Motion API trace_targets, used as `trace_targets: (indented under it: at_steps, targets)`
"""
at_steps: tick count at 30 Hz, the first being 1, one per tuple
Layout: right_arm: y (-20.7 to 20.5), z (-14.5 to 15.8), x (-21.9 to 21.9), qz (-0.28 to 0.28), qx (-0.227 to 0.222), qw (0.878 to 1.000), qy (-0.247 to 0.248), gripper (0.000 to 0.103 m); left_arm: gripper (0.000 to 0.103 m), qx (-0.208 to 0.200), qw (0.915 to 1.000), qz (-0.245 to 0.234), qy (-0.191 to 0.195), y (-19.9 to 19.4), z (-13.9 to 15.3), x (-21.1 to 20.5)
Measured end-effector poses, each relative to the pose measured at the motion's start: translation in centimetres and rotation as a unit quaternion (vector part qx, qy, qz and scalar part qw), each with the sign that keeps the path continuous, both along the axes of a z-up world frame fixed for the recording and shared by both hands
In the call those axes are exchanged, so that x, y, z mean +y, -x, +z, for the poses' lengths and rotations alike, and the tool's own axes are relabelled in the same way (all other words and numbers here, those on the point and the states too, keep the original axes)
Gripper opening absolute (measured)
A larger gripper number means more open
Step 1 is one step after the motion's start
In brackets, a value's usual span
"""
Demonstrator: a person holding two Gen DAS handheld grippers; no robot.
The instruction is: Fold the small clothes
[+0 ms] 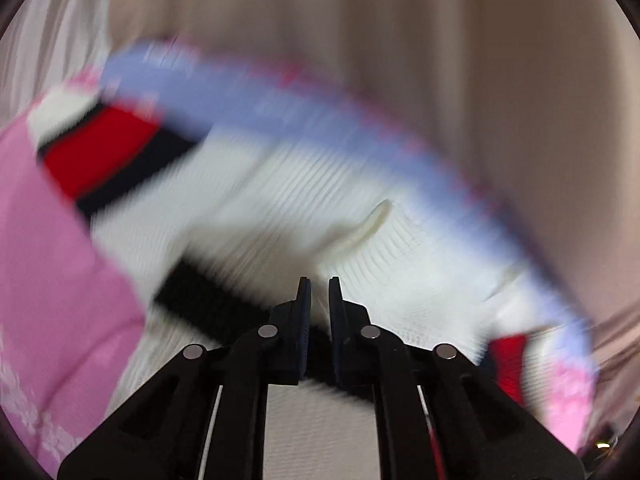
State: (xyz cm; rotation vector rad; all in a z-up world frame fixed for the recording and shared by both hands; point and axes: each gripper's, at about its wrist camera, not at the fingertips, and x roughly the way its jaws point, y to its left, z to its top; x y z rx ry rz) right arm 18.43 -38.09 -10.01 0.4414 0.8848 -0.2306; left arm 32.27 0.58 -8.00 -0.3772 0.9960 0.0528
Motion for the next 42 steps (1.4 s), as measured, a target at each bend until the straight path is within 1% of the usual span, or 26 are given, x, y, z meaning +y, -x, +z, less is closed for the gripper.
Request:
trace_targets:
  at_steps: [1, 3, 7, 9, 10, 11, 12, 13, 15, 16, 17, 18, 19, 22, 24, 26, 28, 29, 31, 33, 34, 36, 37, 38, 40, 42]
  targets:
    - [0.4, 0.5, -0.1, -0.008, -0.01, 1.0, -0.006, 0.024, 0.008, 0.016, 0.9999, 0.003, 0.0, 0.1, -1.3, 0.2]
    - [1.1, 2.2, -0.1, -0.021, -0.024, 0.999, -0.008, 0.028, 0.006, 0.004, 0.9999, 0.008, 0.007, 1.0, -2.0, 1.0]
    - [2.9, 6.1, 0.8, -0.045, -0.08, 0.994, 0.051, 0.031, 0.007, 0.01, 0.9997, 0.01, 0.017, 0.8, -1.7, 0.9]
    - [1.6, 6.4, 0.9, -0.035, -0.078, 0.995, 0.056, 0.031, 0.018, 0.01, 0.9979, 0.02, 0.061, 0.9, -1.4, 0.9]
    - [1.1, 6.3, 1.0, -0.032, -0.073, 0.995, 0.053, 0.031, 0.042, 0.008, 0.9962, 0.025, 0.083, 0.5, -1.0, 0.8]
    - [0.6, 6.1, 0.9, -0.03, -0.07, 0.996, 0.047, 0.031, 0.072, 0.01, 0.9958, 0.033, 0.085, 0.6, -1.1, 0.5]
    - [0.4, 5.7, 1.1, -0.027, -0.066, 0.997, 0.041, 0.032, 0.084, 0.013, 0.9956, 0.041, 0.083, -0.1, -1.0, 0.3]
    - [0.0, 5.4, 1.2, -0.022, -0.06, 0.997, 0.036, 0.034, 0.089, 0.017, 0.9952, 0.042, 0.086, -0.5, -1.2, 0.3]
    - [0.2, 4.8, 1.5, -0.018, -0.053, 0.998, 0.032, 0.036, 0.084, 0.036, 0.9939, 0.041, 0.097, -1.9, -2.3, -0.2]
    - [0.0, 4.7, 1.7, -0.013, -0.05, 0.998, 0.033, 0.037, 0.067, 0.021, 0.9951, 0.048, 0.084, -2.0, -1.9, -0.4]
    - [0.2, 4.6, 1.9, -0.009, -0.049, 0.998, 0.037, 0.041, 0.02, 0.01, 0.9949, 0.03, 0.096, -2.3, -1.7, -0.8]
    - [0.2, 4.5, 2.2, -0.005, -0.047, 0.998, 0.045, 0.043, 0.008, 0.017, 0.9924, 0.008, 0.122, -2.6, -1.9, -0.9]
    - [0.3, 4.5, 2.2, -0.002, -0.046, 0.998, 0.049, 0.043, 0.009, 0.015, 0.9899, 0.007, 0.141, -2.7, -1.6, -0.7]
    - [0.8, 5.2, 2.1, -0.003, -0.063, 0.997, 0.05, 0.043, 0.009, -0.051, 0.991, 0.018, 0.122, -1.8, 1.7, 1.0]
    - [0.5, 5.0, 2.1, 0.003, -0.066, 0.997, 0.044, 0.043, 0.009, -0.061, 0.9913, 0.025, 0.114, -1.4, 2.3, 2.4]
    - [-0.6, 3.5, 2.3, 0.025, -0.038, 0.998, 0.043, 0.042, 0.009, -0.04, 0.9953, 0.034, 0.081, -1.8, 0.9, 3.3]
    - [-2.1, 0.0, 2.3, 0.036, 0.031, 0.998, 0.034, 0.032, 0.009, 0.009, 0.9965, 0.032, 0.077, -2.4, -1.8, 3.8]
    - [-1.9, -0.4, 2.2, 0.031, 0.017, 0.999, 0.04, 0.029, 0.01, 0.027, 0.9954, 0.033, 0.086, -2.3, -3.1, 4.0]
    - [-2.3, -0.2, 2.3, 0.029, 0.025, 0.998, 0.051, 0.028, 0.011, 0.005, 0.9965, 0.026, 0.079, -1.6, -3.0, 4.0]
    - [-2.3, 0.5, 2.4, 0.017, 0.03, 0.998, 0.046, 0.031, 0.013, -0.002, 0.9947, 0.032, 0.098, -1.0, -2.7, 4.7]
    - [-2.0, 1.1, 2.6, 0.014, 0.029, 0.998, 0.045, 0.031, 0.017, -0.01, 0.9927, 0.039, 0.114, -0.4, -2.3, 5.5]
    - [-1.0, 2.8, 3.3, 0.014, 0.013, 0.999, 0.04, 0.036, 0.035, -0.028, 0.9901, 0.073, 0.117, 0.7, -1.3, 8.3]
    - [-0.1, 3.9, 4.0, 0.019, 0.0, 0.999, 0.042, 0.036, 0.051, -0.037, 0.9885, 0.096, 0.111, 1.0, -0.8, 10.3]
    - [0.8, 4.7, 5.0, 0.03, -0.011, 0.999, 0.043, 0.036, 0.058, -0.048, 0.9851, 0.128, 0.104, 1.2, -0.3, 12.9]
    - [2.6, 5.7, 7.3, 0.052, -0.017, 0.997, 0.051, 0.04, 0.063, -0.058, 0.9792, 0.174, 0.087, 1.1, 0.4, 17.3]
    - [4.3, 6.0, 9.5, 0.074, -0.013, 0.996, 0.051, 0.044, 0.071, -0.047, 0.9716, 0.221, 0.069, 0.0, 0.1, 22.4]
